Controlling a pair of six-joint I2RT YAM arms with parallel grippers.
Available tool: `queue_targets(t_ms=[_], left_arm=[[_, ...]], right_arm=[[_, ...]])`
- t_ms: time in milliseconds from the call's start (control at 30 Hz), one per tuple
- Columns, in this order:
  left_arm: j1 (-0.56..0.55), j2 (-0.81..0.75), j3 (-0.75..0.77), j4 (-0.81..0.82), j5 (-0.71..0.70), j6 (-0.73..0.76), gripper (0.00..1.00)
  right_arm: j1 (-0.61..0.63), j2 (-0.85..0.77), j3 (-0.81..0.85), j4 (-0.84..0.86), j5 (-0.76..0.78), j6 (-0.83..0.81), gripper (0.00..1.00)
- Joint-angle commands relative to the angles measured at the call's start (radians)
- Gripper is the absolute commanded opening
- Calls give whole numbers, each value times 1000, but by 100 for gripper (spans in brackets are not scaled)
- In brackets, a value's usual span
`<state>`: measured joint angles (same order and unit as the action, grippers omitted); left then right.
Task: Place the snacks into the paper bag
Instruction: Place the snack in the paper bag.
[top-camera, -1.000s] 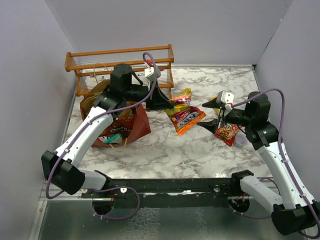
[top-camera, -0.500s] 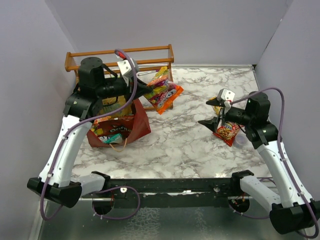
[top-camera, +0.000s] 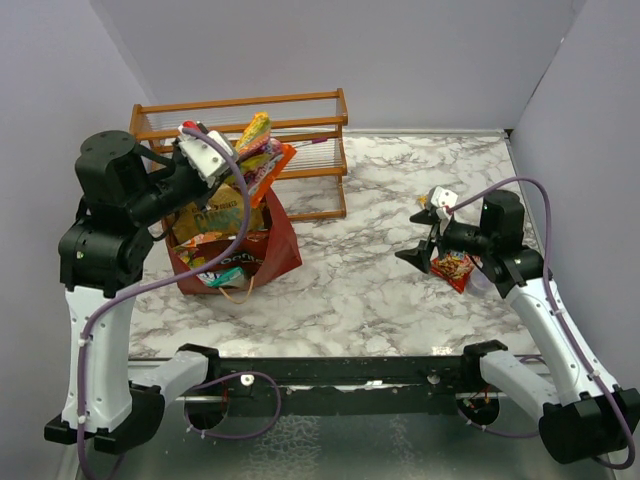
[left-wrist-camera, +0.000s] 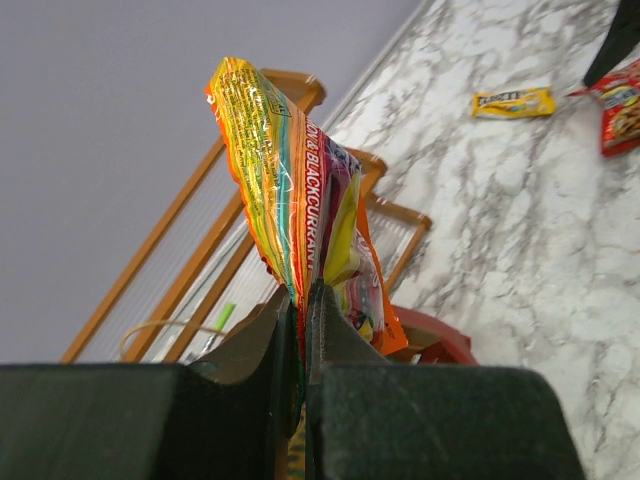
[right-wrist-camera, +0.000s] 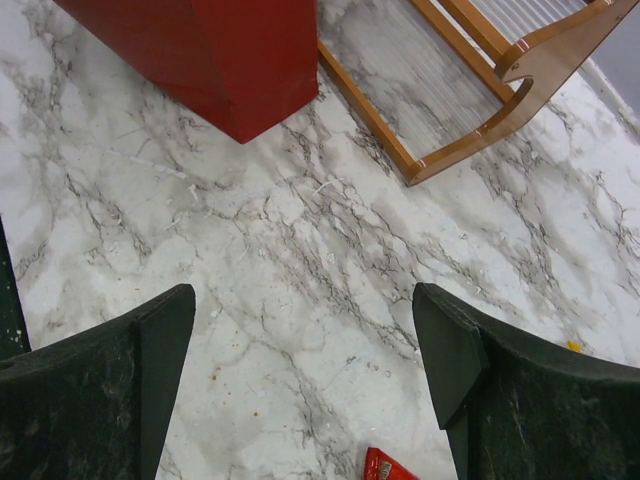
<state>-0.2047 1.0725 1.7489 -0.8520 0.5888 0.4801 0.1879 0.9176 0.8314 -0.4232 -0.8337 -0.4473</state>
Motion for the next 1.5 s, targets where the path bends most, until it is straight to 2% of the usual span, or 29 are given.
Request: queue_targets(t_ms=[0,233,433,967,1133,1467], left_arm=[[46,-37,56,-77,-134,119,0],[67,-50,53,-143,-265,203,0],[66,-42,54,-220,-313,319,0],[67,20,-31,-347,-315,659,0],[67,41,-59,-392,-268,767,0],[67,87,-131,-364,-212,834,0]], right_arm=[[-4,-8,-9,8,25,-14,90],[-4,-22,-26,15,35,-16,90],[-4,-19,-28,11,42,-21,90],[-4,-9,-42,16,51,-32,90],[-4,0,-40,12,49,-33,90],[-4,10,-43,14,56,-36,90]])
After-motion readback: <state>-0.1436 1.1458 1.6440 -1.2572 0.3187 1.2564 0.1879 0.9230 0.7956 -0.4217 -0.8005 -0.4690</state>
